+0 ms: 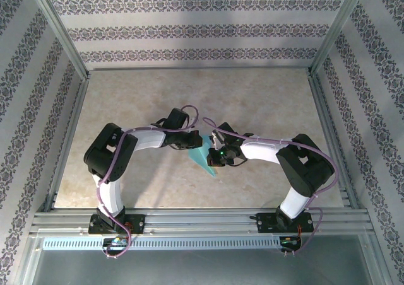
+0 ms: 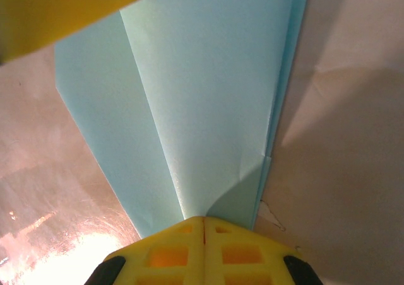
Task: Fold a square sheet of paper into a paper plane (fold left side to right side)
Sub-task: Fourth fold the wing at the center of the table.
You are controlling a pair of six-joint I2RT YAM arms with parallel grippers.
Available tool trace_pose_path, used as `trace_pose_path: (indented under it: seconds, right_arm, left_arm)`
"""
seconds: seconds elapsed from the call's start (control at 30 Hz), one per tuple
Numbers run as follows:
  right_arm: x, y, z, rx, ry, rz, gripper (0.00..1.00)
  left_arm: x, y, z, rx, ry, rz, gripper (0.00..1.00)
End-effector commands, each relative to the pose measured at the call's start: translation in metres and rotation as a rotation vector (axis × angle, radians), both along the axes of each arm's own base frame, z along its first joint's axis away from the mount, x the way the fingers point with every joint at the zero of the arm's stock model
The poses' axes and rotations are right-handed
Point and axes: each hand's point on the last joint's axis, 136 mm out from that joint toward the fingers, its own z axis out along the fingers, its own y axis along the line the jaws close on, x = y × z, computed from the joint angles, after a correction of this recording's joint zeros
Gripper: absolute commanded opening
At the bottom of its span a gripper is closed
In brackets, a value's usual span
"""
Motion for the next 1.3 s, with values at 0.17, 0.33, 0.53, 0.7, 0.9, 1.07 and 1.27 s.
trace_pose_path:
  seconds: [0.17, 0.33, 0.53, 0.7, 0.9, 1.07, 1.27]
  right_arm:
    - [-0.035, -0.037, -0.030, -0.160, 0.133, -0.007, 0.00]
    - [-0.020, -0.015, -0.004, -0.050, 0.100, 0.003, 0.00]
    - [-0.002, 0.009, 0.039, 0.094, 0.045, 0.000, 0.00]
    - [0.007, 0.018, 0.052, 0.186, 0.027, -0.020, 0.00]
    - [0.021, 0.031, 0.041, 0.242, 0.032, -0.053, 0.00]
    - [0.035, 0.032, 0.028, 0.223, 0.012, -0.096, 0.00]
    - [0.046, 0.032, 0.021, 0.215, -0.002, -0.115, 0.00]
  left_arm:
    - [0.000, 0.009, -0.021, 0.078, 0.023, 0.043, 0.00]
    - [-0.013, 0.016, -0.036, 0.096, 0.063, 0.051, 0.00]
    - [-0.019, 0.017, -0.042, 0.098, 0.077, 0.048, 0.00]
    - [-0.018, 0.015, -0.040, 0.092, 0.072, 0.046, 0.00]
    - [-0.018, 0.014, -0.039, 0.092, 0.070, 0.042, 0.00]
    - [-0.018, 0.013, -0.038, 0.089, 0.070, 0.040, 0.00]
    - [-0.018, 0.012, -0.038, 0.092, 0.069, 0.037, 0.00]
